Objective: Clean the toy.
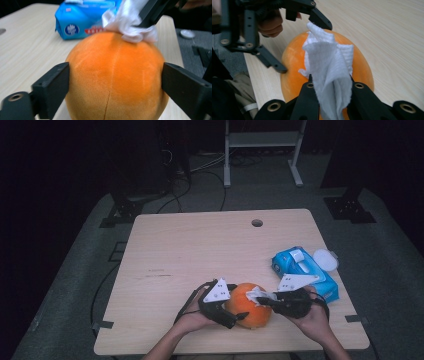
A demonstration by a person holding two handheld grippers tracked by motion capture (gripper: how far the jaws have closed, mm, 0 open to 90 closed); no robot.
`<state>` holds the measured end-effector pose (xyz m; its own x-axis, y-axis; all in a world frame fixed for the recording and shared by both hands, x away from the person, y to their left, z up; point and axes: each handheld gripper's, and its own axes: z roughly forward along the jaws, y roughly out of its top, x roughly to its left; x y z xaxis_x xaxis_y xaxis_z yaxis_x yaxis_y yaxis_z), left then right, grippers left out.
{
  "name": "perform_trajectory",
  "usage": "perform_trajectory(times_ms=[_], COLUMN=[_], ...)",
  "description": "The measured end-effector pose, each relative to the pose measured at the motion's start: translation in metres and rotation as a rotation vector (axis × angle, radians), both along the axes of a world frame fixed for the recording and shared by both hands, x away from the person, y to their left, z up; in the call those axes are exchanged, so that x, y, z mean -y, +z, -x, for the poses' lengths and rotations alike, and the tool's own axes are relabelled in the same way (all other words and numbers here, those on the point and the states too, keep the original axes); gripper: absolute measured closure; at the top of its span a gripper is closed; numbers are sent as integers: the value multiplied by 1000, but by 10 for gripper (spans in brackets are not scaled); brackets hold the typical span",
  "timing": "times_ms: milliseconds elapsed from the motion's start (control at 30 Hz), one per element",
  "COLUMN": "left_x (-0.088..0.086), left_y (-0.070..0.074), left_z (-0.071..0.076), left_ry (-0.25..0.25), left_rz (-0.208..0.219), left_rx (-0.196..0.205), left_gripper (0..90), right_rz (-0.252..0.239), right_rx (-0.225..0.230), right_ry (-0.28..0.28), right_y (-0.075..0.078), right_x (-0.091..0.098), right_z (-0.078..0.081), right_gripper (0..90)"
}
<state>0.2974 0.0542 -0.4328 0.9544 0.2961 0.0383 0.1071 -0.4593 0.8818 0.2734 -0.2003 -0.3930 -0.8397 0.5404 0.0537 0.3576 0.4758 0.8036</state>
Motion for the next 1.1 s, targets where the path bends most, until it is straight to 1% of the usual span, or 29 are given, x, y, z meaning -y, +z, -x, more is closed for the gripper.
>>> perform_trajectory(times_ms=[67, 100, 167, 200, 233, 267, 300, 367, 400, 433, 467, 500, 533, 567, 600, 667, 700, 733, 767, 800, 867, 900, 967, 1000, 1033, 1100], left_x=[-6, -9, -16, -18, -19, -18, -16, -13, -11, -8, -8, -10, -12, -14, -17, -24, -26, -28, -28, -27, -24, -22, -20, -20, -22, -26], left_y=[-2, -4, -7, -7, -7, -5, -2, 1, 3, 2, 2, 0, -1, -1, -1, -2, -3, -3, -2, -1, 2, 3, 2, 1, 1, 0], left_z=[-5, -8, -14, -15, -15, -15, -13, -11, -9, -7, -7, -7, -8, -10, -11, -14, -16, -17, -17, -16, -14, -13, -12, -13, -14, -17], left_ry=[11, 21, 26, 26, 26, 24, 19, 11, 2, -5, -8, -2, 0, 7, 13, 24, 22, 20, 16, 11, -4, -11, -18, -15, -11, -1], left_rz=[-7, -10, -2, 1, 8, 18, 31, 61, 61, 41, 23, 8, -1, -5, -10, -10, -10, -6, 0, 1, 20, 29, 8, 1, -1, 4], left_rx=[-27, -48, -97, -101, -102, -89, -64, -38, -25, -9, 3, 2, -14, -25, -32, -66, -72, -81, -79, -69, -48, -44, -38, -42, -53, -73], left_gripper=[151, 156, 156, 155, 153, 137, 121, 109, 110, 115, 136, 154, 183, 200, 217, 228, 229, 229, 224, 198, 153, 143, 165, 185, 200, 224], right_rz=[2, 4, 28, 33, 34, 29, 17, 13, 2, -12, -5, 6, 18, 15, 19, 47, 52, 48, 42, 32, 30, 16, -7, -7, -6, -10], right_rx=[-8, -11, -15, -28, -40, -48, -57, -48, -46, -45, -36, -31, -22, -26, -29, -30, -47, -56, -68, -70, -56, -50, -42, -41, -44, -55], right_ry=[3, -2, -28, -45, -57, -63, -66, -63, -47, -26, -10, -7, -4, -6, -12, -38, -56, -61, -64, -59, -52, -40, -18, -12, -11, -12], right_y=[-2, -2, -7, -10, -13, -14, -15, -13, -12, -10, -9, -8, -8, -9, -11, -14, -18, -21, -22, -22, -19, -17, -12, -12, -12, -15], right_x=[0, 1, 6, 11, 14, 16, 17, 14, 11, 7, 3, 0, -1, -1, 1, 5, 9, 11, 13, 12, 7, 5, 0, -1, -1, 1], right_z=[-1, -2, -6, -8, -10, -11, -12, -10, -9, -8, -6, -5, -4, -5, -6, -9, -11, -12, -13, -12, -11, -10, -7, -7, -7, -8], right_gripper=[828, 828, 828, 828, 828, 828, 828, 828, 828, 828, 826, 826, 826, 826, 827, 826, 826, 826, 826, 826, 826, 826, 826, 826, 826, 826])
